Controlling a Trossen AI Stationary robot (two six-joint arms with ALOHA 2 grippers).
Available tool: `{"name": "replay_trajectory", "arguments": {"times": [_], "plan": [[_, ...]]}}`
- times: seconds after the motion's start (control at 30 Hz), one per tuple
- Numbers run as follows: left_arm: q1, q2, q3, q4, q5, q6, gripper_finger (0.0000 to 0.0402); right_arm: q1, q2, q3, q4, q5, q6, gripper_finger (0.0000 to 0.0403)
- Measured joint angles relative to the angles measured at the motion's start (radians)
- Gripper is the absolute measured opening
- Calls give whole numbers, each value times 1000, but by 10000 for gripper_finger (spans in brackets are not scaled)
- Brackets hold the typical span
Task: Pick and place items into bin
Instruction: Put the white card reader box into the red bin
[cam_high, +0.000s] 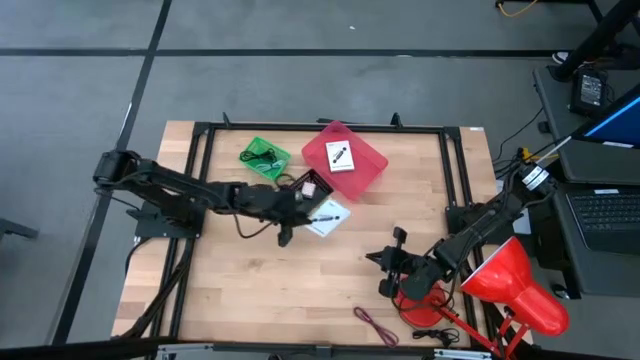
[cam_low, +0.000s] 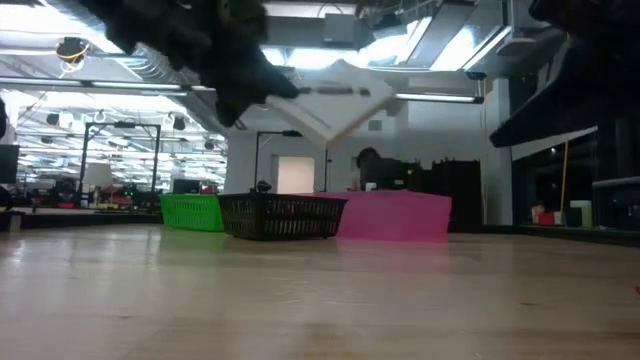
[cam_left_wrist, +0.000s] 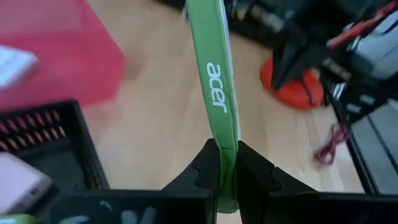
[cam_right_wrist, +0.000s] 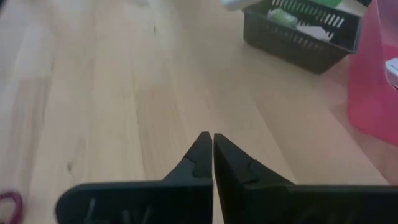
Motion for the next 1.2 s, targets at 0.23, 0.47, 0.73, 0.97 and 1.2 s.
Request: {"name": "replay_trajectory", "arguments": {"times": [0.23,0.47,0.73,0.97,1.2], "plan": [[0,-141,-202,260,-109,35,22,-43,-1,-91,311,-12,-141,1],[0,-229,-321,423,-172,134,22,-115,-1,-159,565,-102,-264,1],[0,-325,-373,466,-200,267,21,-221,-1,-163,592,-152,-293,1],[0,-413,-438,466,-231,280,21,-326,-1,-163,719,-291,-426,0],[0,-441,-449,467,-231,321,21,-434,-2,-163,787,-380,-474,0]]}}
